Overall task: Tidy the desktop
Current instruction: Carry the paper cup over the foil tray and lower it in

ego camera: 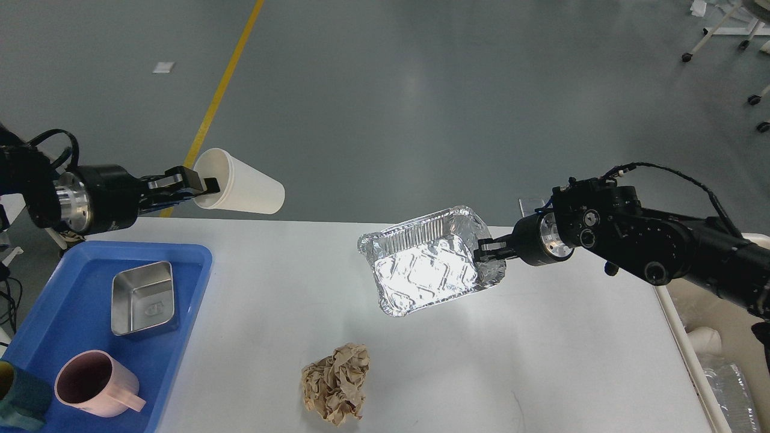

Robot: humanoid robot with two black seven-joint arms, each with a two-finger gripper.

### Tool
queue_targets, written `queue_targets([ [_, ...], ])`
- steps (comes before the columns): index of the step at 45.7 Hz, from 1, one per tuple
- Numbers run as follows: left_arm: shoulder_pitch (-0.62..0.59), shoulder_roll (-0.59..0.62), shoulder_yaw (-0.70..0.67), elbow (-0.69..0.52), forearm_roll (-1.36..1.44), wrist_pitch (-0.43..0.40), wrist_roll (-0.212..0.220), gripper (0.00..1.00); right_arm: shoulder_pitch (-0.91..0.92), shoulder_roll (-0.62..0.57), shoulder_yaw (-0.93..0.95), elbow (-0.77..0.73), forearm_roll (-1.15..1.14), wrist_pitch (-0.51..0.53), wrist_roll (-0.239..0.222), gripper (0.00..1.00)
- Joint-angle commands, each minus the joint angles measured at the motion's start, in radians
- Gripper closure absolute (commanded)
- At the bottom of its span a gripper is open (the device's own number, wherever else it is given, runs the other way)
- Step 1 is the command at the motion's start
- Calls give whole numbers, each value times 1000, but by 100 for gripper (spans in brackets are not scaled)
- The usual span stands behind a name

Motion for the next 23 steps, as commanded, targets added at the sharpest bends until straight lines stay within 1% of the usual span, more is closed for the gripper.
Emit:
queue_targets([
  [1,-96,-97,86,57,15,-33,4,100,1,1,-1,0,1,0,0,100],
  [7,-242,-211,241,119,14,-38,1,100,1,3,-1,2,1,0,0,100],
  [10,-299,-280,288,163,12,-40,0,100,1,4,-1,2,1,0,0,100],
  [15,-356,-378,313,223,11,-49,0,100,1,6,1,2,1,2,0,100],
  [23,-402,-542,350,297,11,-73,0,99,0,7,1,2,1,0,1,100],
])
